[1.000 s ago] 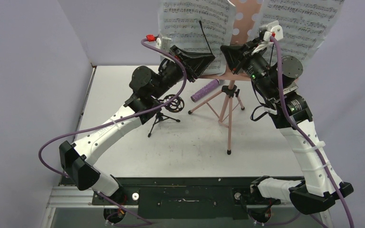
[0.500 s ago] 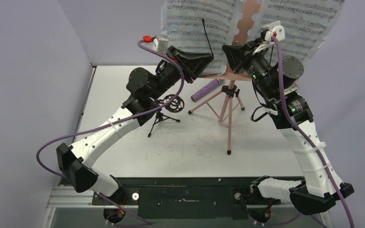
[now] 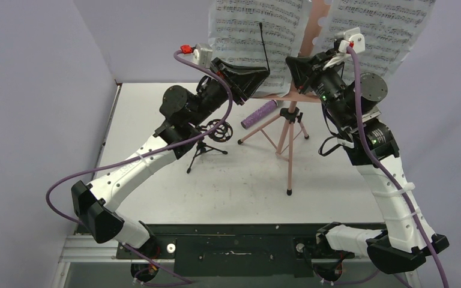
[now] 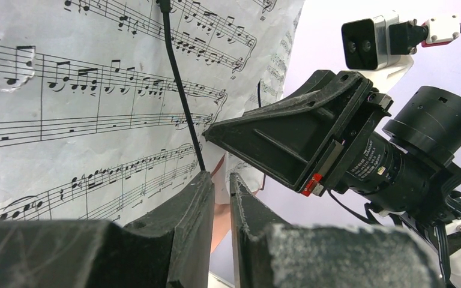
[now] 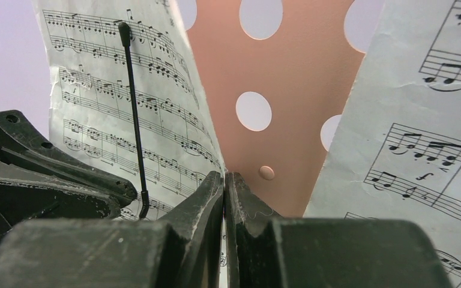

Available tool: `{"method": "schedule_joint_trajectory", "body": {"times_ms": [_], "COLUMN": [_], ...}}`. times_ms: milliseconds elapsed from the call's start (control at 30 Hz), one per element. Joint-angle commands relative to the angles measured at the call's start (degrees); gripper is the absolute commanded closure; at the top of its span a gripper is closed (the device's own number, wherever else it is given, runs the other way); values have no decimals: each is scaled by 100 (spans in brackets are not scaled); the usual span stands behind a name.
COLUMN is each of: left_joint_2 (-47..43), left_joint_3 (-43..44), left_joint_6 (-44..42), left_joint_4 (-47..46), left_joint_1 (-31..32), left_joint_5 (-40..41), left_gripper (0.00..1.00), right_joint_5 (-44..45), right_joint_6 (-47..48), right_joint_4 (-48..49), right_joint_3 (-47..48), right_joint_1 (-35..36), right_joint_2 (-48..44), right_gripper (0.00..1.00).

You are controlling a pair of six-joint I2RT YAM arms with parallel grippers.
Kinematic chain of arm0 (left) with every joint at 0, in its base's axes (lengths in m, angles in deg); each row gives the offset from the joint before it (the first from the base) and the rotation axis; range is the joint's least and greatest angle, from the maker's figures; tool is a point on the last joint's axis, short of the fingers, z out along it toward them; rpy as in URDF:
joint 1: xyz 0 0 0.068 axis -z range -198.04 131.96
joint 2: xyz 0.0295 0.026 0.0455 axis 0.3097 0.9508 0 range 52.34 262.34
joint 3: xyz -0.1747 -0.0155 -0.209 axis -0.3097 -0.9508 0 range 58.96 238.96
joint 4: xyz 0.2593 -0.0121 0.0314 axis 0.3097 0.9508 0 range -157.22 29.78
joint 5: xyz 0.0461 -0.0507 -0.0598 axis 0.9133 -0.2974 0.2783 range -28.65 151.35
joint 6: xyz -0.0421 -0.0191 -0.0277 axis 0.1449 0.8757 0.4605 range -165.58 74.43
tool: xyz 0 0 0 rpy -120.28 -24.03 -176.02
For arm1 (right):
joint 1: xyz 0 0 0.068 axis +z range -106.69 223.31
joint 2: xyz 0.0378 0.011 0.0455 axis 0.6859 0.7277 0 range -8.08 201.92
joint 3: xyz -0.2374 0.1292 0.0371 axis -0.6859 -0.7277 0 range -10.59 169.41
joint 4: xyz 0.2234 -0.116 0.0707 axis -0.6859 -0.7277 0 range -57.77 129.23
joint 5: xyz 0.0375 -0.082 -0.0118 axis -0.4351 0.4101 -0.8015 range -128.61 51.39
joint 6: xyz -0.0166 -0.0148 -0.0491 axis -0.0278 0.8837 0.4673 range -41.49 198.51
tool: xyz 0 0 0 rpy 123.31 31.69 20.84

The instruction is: Set up the instrument practice props

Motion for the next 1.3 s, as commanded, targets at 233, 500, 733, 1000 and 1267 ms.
{"method": "schedule_joint_trajectory", "body": {"times_ms": [233,500,733,1000,1267], "left_joint_2": [-299,-417,-589,-866,-1242], "left_joint_3": [-113,-266,-394,-718,-1146], "left_joint_6": [-28,-23,-56,-111,-136], "left_joint_4": [-299,-345,-346,-450,-496], "left_joint_1": [23,23,22,21,23], "left_joint_5": [93,91,114,275,369], "left_gripper": [77,62,48,30,9], "right_joint_5": [229,315,306,192,-393], "right_joint_6": [-7,-69,-144,-218,-264], "right_joint_4": [211,347,543,796,1266], "right_joint_3": [43,-130,-316,-491,-897], "right_joint_1": [23,21,21,20,23], "right_joint_2": [-270,-394,-515,-674,-907], "right_gripper": [95,91,52,36,28]}}
